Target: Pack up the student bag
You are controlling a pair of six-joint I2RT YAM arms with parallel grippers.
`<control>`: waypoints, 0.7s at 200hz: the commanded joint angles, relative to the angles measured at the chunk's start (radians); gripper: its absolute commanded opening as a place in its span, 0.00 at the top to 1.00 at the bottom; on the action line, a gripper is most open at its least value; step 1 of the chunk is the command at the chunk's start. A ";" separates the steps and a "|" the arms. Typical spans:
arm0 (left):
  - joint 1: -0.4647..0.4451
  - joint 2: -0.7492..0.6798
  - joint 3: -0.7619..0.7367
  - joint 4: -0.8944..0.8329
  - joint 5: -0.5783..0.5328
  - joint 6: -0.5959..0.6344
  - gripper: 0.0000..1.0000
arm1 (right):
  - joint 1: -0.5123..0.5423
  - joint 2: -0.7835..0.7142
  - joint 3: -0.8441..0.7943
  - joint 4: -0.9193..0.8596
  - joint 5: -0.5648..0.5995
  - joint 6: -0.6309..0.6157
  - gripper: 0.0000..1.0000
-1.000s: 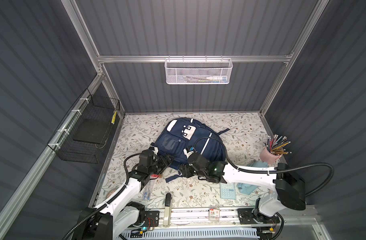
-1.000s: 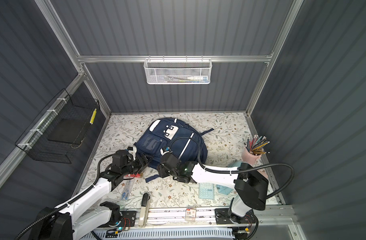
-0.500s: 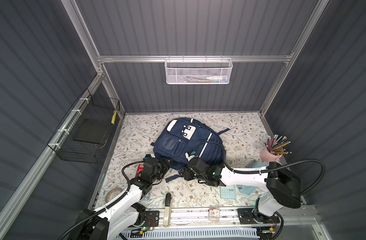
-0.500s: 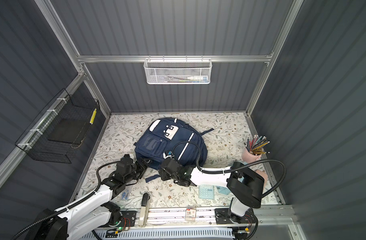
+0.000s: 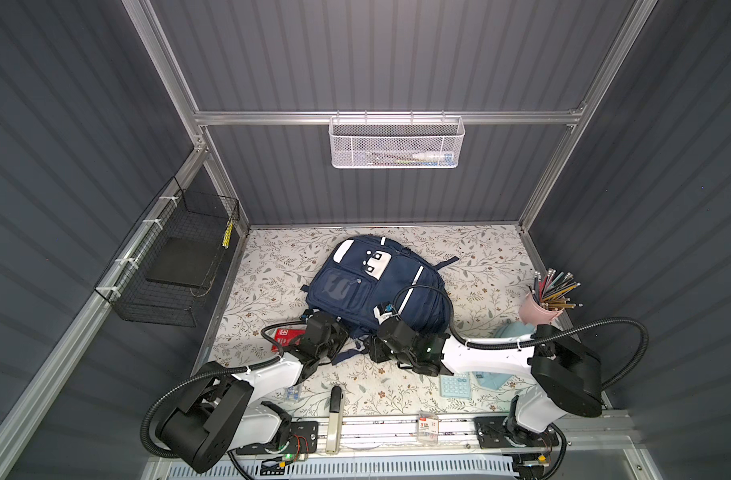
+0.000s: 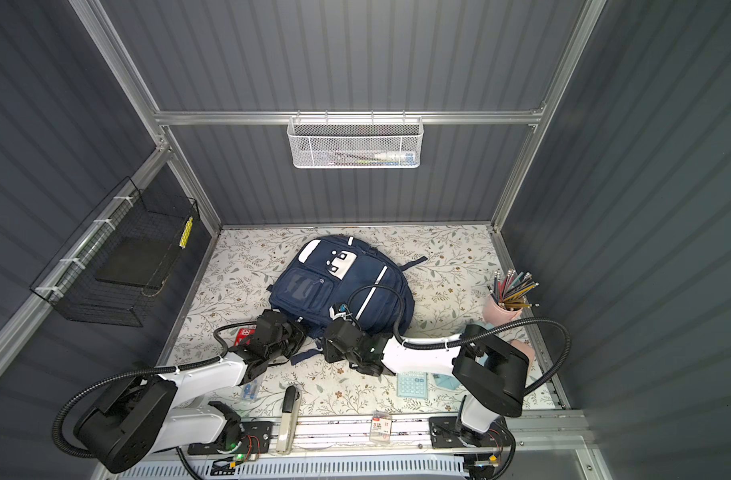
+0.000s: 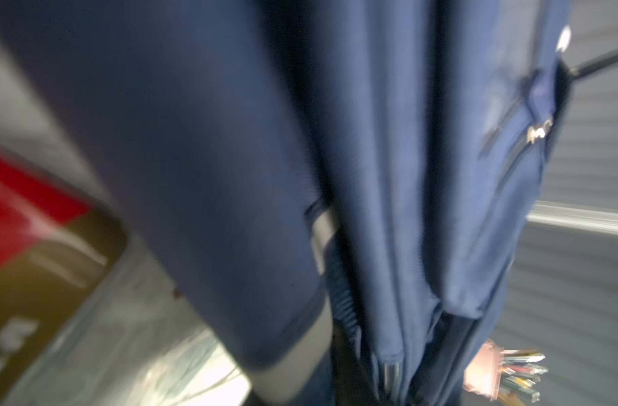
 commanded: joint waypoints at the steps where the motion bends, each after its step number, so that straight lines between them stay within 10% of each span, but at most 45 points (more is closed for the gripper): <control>1: -0.004 -0.011 0.038 0.026 -0.017 0.008 0.91 | 0.061 0.003 0.063 -0.095 0.157 -0.069 0.49; 140: -0.005 -0.066 0.138 -0.006 0.063 -0.036 0.97 | 0.023 0.187 0.159 -0.012 0.091 -0.068 0.51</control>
